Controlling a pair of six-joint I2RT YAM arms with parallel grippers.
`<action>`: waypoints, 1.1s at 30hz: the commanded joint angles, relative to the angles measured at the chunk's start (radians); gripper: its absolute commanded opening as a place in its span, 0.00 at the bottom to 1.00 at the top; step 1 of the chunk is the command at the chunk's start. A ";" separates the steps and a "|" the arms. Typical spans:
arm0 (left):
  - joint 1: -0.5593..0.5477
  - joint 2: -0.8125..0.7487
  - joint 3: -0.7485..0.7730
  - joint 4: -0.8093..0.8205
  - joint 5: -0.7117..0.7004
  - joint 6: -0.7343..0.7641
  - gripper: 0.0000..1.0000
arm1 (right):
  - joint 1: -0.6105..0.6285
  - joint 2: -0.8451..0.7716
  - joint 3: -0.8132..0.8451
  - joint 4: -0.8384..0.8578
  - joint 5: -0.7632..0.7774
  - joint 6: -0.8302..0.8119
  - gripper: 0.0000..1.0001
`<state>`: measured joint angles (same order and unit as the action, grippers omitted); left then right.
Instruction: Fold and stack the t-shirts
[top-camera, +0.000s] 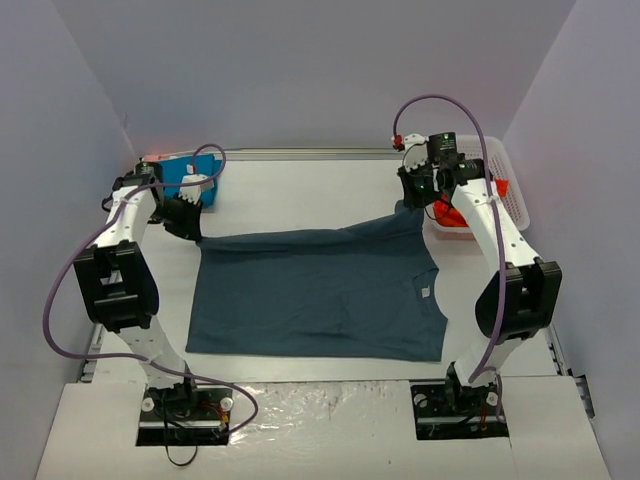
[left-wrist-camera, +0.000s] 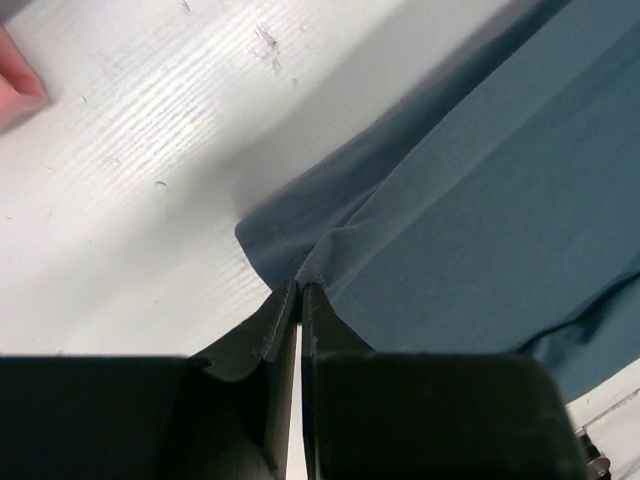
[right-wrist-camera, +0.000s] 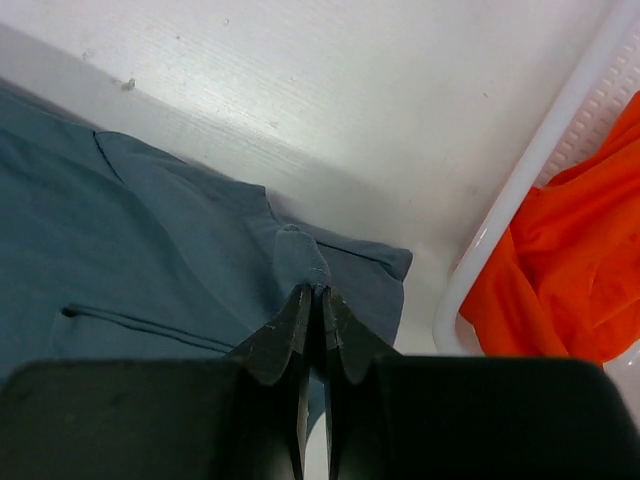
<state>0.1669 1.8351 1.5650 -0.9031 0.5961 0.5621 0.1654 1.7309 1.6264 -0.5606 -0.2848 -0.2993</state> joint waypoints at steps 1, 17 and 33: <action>0.019 -0.086 -0.028 0.000 0.056 0.059 0.02 | 0.003 -0.074 -0.039 -0.067 0.010 -0.029 0.00; 0.079 -0.171 -0.120 -0.125 0.182 0.289 0.02 | 0.003 -0.235 -0.184 -0.186 0.052 -0.060 0.00; 0.091 -0.237 -0.261 -0.194 0.191 0.473 0.02 | 0.005 -0.300 -0.299 -0.274 0.041 -0.115 0.00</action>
<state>0.2508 1.6669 1.3071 -1.0718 0.7685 0.9741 0.1654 1.4750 1.3449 -0.7761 -0.2497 -0.3866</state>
